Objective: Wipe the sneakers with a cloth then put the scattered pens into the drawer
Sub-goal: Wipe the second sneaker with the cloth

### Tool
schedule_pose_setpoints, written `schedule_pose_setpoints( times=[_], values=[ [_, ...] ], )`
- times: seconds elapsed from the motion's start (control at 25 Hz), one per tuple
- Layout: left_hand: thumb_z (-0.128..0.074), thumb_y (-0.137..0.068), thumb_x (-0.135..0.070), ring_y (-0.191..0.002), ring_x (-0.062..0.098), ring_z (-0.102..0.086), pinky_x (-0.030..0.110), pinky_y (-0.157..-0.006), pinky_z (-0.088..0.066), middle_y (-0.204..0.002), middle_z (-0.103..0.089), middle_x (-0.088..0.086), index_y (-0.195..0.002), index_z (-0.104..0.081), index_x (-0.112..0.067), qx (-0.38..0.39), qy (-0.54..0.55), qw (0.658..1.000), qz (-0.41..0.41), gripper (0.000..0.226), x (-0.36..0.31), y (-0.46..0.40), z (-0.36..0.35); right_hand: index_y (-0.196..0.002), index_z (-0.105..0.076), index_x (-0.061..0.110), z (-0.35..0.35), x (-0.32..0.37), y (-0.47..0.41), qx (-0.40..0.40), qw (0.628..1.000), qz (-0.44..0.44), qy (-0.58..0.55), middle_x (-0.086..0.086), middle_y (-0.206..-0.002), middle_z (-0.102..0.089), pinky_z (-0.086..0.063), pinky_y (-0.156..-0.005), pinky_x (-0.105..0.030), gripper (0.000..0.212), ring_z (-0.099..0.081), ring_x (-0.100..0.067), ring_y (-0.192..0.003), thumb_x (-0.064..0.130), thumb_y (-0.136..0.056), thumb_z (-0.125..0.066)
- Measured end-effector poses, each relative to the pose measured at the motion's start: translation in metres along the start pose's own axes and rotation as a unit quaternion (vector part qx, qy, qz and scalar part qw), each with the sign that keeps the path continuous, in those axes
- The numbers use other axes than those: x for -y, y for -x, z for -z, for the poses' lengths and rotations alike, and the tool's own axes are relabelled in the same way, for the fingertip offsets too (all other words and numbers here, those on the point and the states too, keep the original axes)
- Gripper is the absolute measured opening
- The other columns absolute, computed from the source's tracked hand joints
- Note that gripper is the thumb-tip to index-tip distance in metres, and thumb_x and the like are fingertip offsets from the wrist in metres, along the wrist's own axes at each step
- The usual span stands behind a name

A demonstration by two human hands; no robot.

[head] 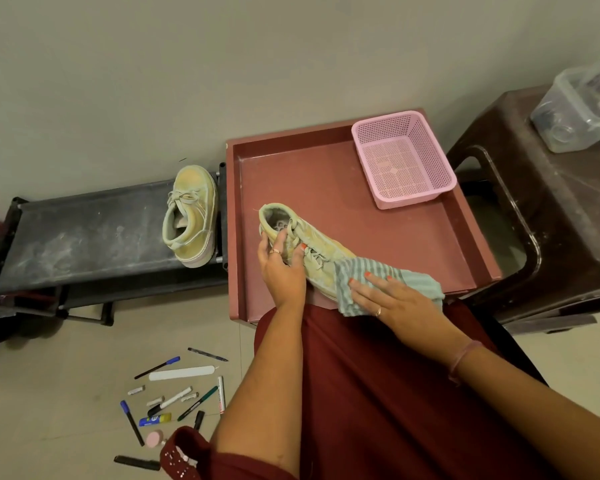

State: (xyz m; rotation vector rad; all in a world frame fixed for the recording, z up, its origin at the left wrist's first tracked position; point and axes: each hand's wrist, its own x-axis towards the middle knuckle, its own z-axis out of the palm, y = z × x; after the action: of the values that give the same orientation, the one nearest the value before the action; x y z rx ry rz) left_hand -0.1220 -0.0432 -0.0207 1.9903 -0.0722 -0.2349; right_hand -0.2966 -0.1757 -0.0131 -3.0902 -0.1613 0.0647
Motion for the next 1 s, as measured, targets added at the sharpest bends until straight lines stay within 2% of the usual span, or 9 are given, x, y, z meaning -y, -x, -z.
schedule_pose_setpoints(
  times=[0.08, 0.2, 0.28, 0.52, 0.64, 0.84, 1.0],
  values=[
    [-0.067, -0.088, -0.018, -0.136, 0.016, -0.038, 0.038, -0.110, -0.037, -0.149, -0.033, 0.001, -0.131, -0.058, -0.018, -0.005, 0.004, 1.000, -0.003, 0.044, 0.000, -0.001, -0.001, -0.138, -0.047, 0.018, -0.010, 0.012, -0.015, -0.016, 0.999, 0.009, 0.032, 0.002, -0.144, -0.046, -0.048, -0.098, -0.041, 0.056, -0.049, -0.024, -0.129, 0.008, -0.086, -0.029],
    [-0.069, -0.087, -0.016, -0.135, 0.015, -0.039, 0.036, -0.111, -0.036, -0.146, -0.037, 0.002, -0.129, -0.060, -0.018, -0.008, 0.005, 1.000, -0.006, 0.043, 0.001, -0.001, 0.000, -0.131, -0.057, 0.018, -0.022, 0.041, -0.060, -0.030, 0.999, -0.003, 0.044, 0.001, -0.141, -0.051, -0.048, -0.098, -0.042, 0.049, -0.053, -0.026, -0.125, 0.014, -0.089, -0.031],
    [-0.070, -0.086, -0.016, -0.135, 0.015, -0.039, 0.034, -0.111, -0.037, -0.144, -0.038, 0.002, -0.127, -0.061, -0.017, -0.010, 0.016, 1.000, -0.002, 0.042, 0.001, -0.002, 0.003, -0.130, -0.057, 0.019, -0.021, 0.053, -0.070, -0.027, 0.999, -0.026, 0.032, 0.001, -0.141, -0.050, -0.047, -0.098, -0.041, 0.049, -0.052, -0.026, -0.126, 0.017, -0.090, -0.030],
    [-0.071, -0.085, -0.018, -0.135, 0.013, -0.038, 0.034, -0.111, -0.037, -0.147, -0.036, 0.000, -0.128, -0.061, -0.018, 0.000, 0.035, 0.999, 0.000, 0.044, 0.002, -0.002, 0.003, -0.141, -0.043, 0.019, -0.023, 0.023, -0.005, -0.053, 0.998, -0.002, 0.021, 0.005, -0.149, -0.040, -0.044, -0.103, -0.038, 0.053, -0.041, -0.022, -0.135, 0.012, -0.090, -0.030],
    [-0.071, -0.085, -0.019, -0.135, 0.013, -0.039, 0.037, -0.111, -0.037, -0.148, -0.036, 0.000, -0.129, -0.060, -0.018, -0.004, 0.032, 0.999, -0.007, 0.045, 0.005, -0.003, 0.001, -0.142, -0.042, 0.018, -0.026, 0.025, -0.005, -0.069, 0.997, -0.014, 0.015, 0.003, -0.150, -0.038, -0.042, -0.105, -0.039, 0.055, -0.039, -0.023, -0.136, 0.011, -0.089, -0.029],
    [-0.070, -0.086, -0.018, -0.135, 0.016, -0.039, 0.038, -0.110, -0.039, -0.148, -0.036, 0.003, -0.130, -0.059, -0.015, -0.007, 0.001, 1.000, -0.021, 0.045, 0.007, -0.004, 0.000, -0.135, -0.052, 0.020, -0.020, 0.042, -0.052, -0.058, 0.998, -0.024, 0.013, 0.004, -0.142, -0.049, -0.049, -0.097, -0.040, 0.050, -0.053, -0.024, -0.125, 0.015, -0.090, -0.029],
    [-0.069, -0.087, -0.018, -0.136, 0.014, -0.038, 0.036, -0.111, -0.037, -0.148, -0.035, 0.002, -0.131, -0.058, -0.016, -0.003, -0.001, 1.000, -0.019, 0.045, 0.006, -0.004, 0.000, -0.143, -0.037, 0.022, -0.026, 0.023, -0.010, -0.030, 0.999, 0.015, 0.016, 0.005, -0.151, -0.036, -0.041, -0.103, -0.039, 0.054, -0.041, -0.024, -0.135, 0.013, -0.091, -0.031]
  ],
)
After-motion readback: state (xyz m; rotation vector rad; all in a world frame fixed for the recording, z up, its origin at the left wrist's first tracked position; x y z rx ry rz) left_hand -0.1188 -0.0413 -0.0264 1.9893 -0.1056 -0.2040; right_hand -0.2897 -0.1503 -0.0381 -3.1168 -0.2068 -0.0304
